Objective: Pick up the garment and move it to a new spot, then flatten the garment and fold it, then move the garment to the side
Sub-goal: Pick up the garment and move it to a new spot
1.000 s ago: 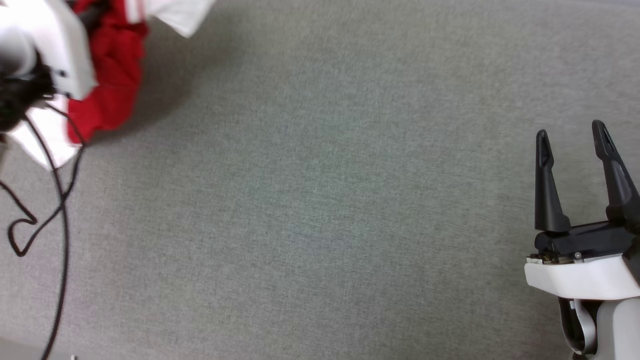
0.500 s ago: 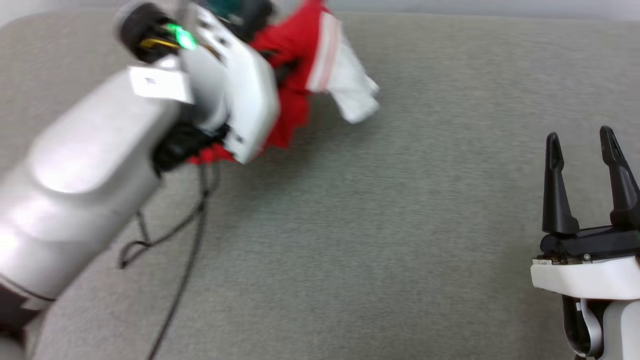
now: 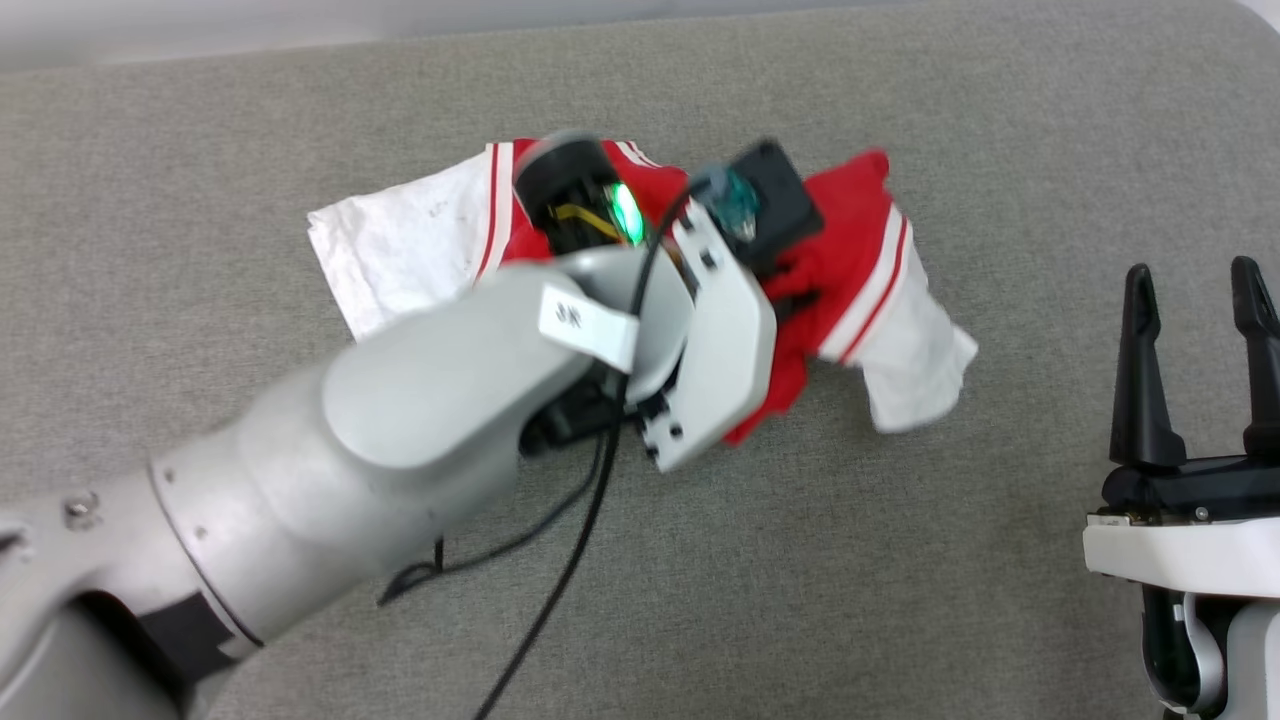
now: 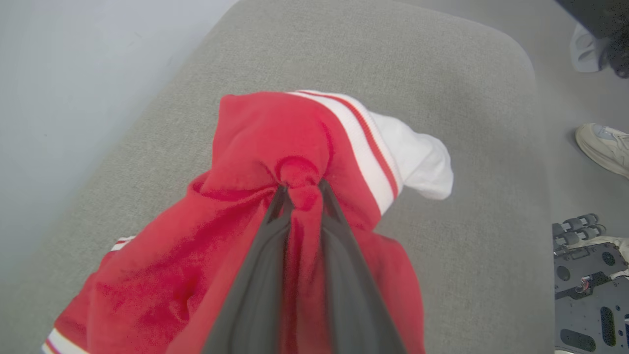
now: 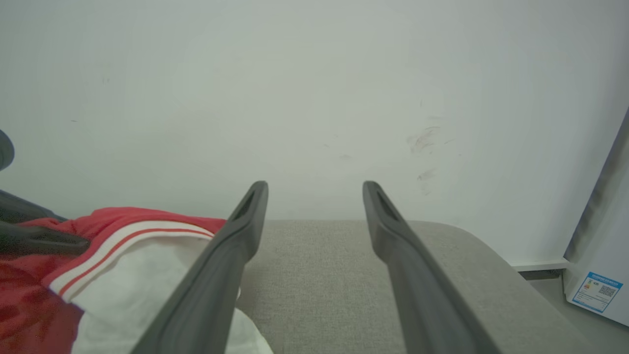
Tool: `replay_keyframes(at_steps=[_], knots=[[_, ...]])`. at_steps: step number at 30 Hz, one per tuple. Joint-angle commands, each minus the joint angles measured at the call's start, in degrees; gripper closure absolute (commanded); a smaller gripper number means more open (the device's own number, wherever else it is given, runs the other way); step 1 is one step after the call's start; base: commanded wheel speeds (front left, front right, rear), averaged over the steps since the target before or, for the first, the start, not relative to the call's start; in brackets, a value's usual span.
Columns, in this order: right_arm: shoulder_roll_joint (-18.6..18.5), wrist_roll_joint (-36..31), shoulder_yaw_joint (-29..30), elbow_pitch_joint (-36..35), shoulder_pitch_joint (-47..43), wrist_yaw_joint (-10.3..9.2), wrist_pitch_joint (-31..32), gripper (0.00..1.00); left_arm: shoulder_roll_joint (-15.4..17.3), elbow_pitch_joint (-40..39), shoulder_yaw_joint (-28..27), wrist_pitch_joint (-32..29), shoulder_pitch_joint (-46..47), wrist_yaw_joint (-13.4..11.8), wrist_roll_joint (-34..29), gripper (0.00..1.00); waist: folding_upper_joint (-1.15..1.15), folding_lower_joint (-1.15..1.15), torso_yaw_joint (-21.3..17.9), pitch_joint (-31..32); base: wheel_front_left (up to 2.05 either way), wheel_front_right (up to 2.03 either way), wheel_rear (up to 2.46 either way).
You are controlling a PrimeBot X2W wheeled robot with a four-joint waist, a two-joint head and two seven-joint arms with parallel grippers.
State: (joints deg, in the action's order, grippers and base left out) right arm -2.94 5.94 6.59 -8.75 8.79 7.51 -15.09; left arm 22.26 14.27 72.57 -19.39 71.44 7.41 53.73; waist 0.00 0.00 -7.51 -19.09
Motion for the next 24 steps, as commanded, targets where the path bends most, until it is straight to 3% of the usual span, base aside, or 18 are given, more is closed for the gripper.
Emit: replay_keyframes(at_steps=[1, 10, 15, 16, 17, 24], knots=[[0.1, 0.4, 0.1, -0.1, -0.6, -0.04, -0.1, 0.0, -0.3, 0.3, 0.5, 0.0, -2.1, 0.0, 0.3, 1.0, 0.0, 0.0, -0.4, -0.3, 0.0, 0.0, 0.0], [0.1, 0.4, -0.6, -0.2, 0.2, -0.04, -0.1, 0.0, -1.1, 4.4, 0.8, -4.8, -14.7, 0.0, -5.8, 1.0, 0.0, 0.0, -0.6, -1.8, 0.0, 0.0, 0.0], [0.1, -0.4, -0.5, 0.2, 0.0, -0.04, -0.1, 0.0, -2.5, 6.1, 1.1, -4.1, -19.4, 0.0, -7.0, 1.0, 0.0, 0.0, 0.1, -1.7, 0.0, 0.0, 0.0], [0.1, -0.6, -0.5, 0.3, -0.2, -0.04, -0.1, 0.0, -2.8, 6.5, 1.1, -3.0, -19.4, 0.0, -7.6, 0.73, 0.0, 0.0, 0.4, -1.4, 0.0, 0.0, 0.0], [0.1, -0.8, -0.6, 0.5, -0.4, -0.04, -0.1, 0.0, -3.1, 7.0, 1.0, -1.3, -18.9, 0.0, -8.2, 0.0, 0.0, 0.0, 0.6, -1.1, 0.0, 0.0, 0.0], [0.1, -1.7, -1.3, 2.1, -2.8, -0.04, -0.1, 0.0, -6.0, 11.7, -2.6, 18.1, -17.6, -1.0, -9.1, 0.0, 0.0, 0.0, 2.6, 3.5, 0.0, 0.0, 0.0]])
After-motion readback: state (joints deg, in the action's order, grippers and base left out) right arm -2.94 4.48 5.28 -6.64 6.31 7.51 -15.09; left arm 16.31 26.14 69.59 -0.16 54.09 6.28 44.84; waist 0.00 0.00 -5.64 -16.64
